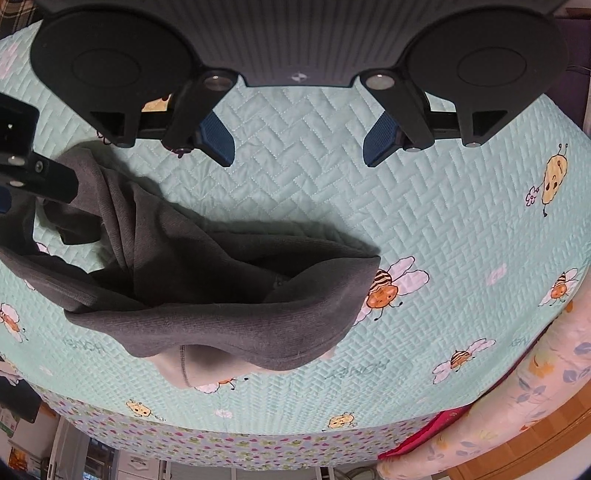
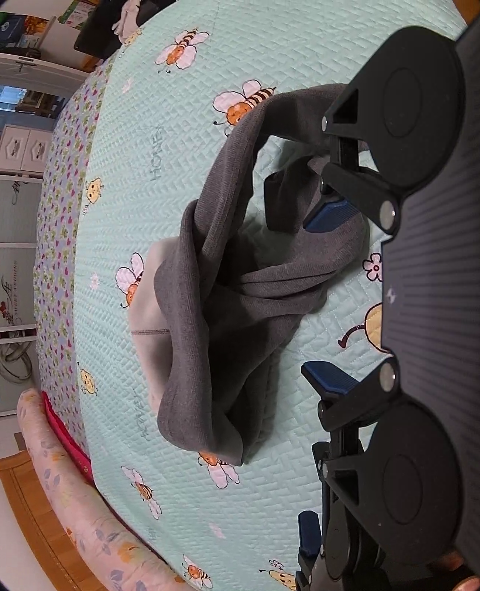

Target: Fold clothes

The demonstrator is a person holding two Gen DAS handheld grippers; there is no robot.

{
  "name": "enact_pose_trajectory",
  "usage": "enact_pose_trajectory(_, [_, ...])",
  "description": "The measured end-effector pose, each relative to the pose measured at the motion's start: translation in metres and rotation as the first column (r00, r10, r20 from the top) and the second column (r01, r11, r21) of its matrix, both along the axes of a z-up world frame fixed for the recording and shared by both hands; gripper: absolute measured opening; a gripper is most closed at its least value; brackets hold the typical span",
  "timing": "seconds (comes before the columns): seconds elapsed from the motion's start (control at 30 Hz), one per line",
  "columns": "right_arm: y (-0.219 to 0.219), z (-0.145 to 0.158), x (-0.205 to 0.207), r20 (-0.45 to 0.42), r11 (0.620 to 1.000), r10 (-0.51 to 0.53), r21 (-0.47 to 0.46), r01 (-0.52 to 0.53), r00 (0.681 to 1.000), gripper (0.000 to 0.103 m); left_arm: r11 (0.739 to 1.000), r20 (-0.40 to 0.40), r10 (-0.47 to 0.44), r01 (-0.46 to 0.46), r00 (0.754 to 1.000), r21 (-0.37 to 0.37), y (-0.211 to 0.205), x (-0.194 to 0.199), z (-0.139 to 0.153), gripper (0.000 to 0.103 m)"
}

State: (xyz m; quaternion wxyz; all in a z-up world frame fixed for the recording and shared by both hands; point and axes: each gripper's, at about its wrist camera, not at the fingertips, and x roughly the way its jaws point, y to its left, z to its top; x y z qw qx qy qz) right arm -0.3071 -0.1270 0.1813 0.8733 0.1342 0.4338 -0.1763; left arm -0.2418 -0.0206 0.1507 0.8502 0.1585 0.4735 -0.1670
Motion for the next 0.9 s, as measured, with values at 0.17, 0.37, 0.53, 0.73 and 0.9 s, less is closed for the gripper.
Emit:
enact_pose_trajectory(0.17, [-0.002, -0.003, 0.0, -0.001, 1.0, -0.001, 0.006, 0.001, 1.0, 0.076, 1.0, -0.003, -0.015, 0.015, 1.0, 0.005, -0.003, -0.003, -0.002, 0.08])
enact_pose_trajectory(0.37, [-0.004, -0.004, -0.001, -0.001, 1.0, 0.0, 0.002, 0.0, 1.0, 0.076, 1.0, -0.016, -0.021, 0.021, 1.0, 0.005, -0.008, -0.005, -0.006, 0.08])
enact_pose_trajectory(0.53, [-0.005, -0.006, -0.002, 0.001, 1.0, 0.003, 0.009, -0.003, 1.0, 0.076, 1.0, -0.02, -0.024, 0.024, 1.0, 0.013, -0.012, -0.008, -0.01, 0.08])
enact_pose_trajectory(0.73, [-0.005, -0.007, -0.001, -0.001, 1.0, 0.007, -0.001, -0.007, 1.0, 0.076, 0.999, -0.018, -0.025, 0.026, 1.0, 0.025, -0.014, -0.009, -0.013, 0.08])
enact_pose_trajectory(0.9, [-0.006, -0.008, -0.001, -0.001, 1.0, 0.005, 0.005, -0.005, 1.0, 0.076, 0.999, -0.008, -0.029, 0.029, 1.0, 0.036, -0.015, -0.01, -0.014, 0.08])
